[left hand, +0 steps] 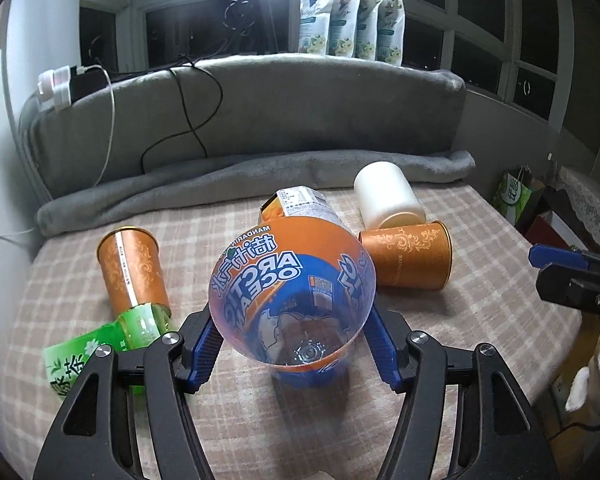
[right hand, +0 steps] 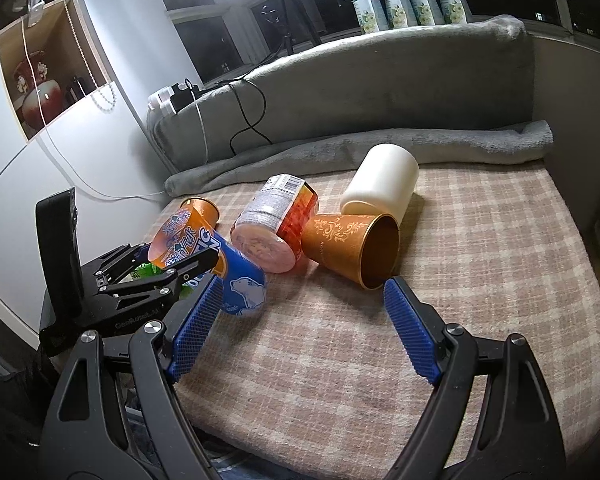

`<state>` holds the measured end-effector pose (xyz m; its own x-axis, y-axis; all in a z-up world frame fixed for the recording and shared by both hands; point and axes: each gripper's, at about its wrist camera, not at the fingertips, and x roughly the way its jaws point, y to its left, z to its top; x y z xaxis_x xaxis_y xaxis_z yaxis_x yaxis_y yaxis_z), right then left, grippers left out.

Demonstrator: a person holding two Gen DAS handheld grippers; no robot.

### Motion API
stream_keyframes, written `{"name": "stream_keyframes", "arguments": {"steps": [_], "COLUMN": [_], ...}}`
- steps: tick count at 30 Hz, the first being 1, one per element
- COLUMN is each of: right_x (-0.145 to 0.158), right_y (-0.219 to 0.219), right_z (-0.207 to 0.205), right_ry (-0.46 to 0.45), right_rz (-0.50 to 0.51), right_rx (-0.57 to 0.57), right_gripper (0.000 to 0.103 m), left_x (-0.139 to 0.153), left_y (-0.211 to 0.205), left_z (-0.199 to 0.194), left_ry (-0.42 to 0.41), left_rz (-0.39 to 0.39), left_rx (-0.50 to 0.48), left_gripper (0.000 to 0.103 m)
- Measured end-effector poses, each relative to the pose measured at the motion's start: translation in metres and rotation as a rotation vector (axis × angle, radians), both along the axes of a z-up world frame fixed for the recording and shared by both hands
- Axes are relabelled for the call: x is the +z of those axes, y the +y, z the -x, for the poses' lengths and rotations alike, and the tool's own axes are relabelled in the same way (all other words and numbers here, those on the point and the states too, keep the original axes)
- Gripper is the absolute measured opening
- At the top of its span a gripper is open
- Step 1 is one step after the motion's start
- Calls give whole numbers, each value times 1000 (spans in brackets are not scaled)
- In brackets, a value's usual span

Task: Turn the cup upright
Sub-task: 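Lift and turn the cup open end up with the left gripper, lower it, then open the left gripper and withdraw from the upright cup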

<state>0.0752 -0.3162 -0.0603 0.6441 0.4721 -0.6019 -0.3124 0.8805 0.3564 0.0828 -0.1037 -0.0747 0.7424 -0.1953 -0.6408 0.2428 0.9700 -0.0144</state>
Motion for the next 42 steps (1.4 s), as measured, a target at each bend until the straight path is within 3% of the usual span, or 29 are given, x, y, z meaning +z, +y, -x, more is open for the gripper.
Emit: {"name": "stream_keyframes", "arguments": {"steps": [16,25,33,42], "right_x": [4,14,22,28], "right_y": [1,11,27,37], "right_z": [2,8,16,22], "right_ry": [-26,-104,-188,-256], "right_rz": [1,46,117,172], "right_rx": [-7,-23,-54,-126], "right_gripper": [85,85,85,89], "left_x": [4,9,21,42], "left_y": [-4,5,23,48], "left_z": [5,13,29,55], "left_ry": [18,8,-44,-171], "left_rz": [27,46,73,92], "left_rx": [-49,-38,11,91], "left_gripper": [67,67,67,73]}}
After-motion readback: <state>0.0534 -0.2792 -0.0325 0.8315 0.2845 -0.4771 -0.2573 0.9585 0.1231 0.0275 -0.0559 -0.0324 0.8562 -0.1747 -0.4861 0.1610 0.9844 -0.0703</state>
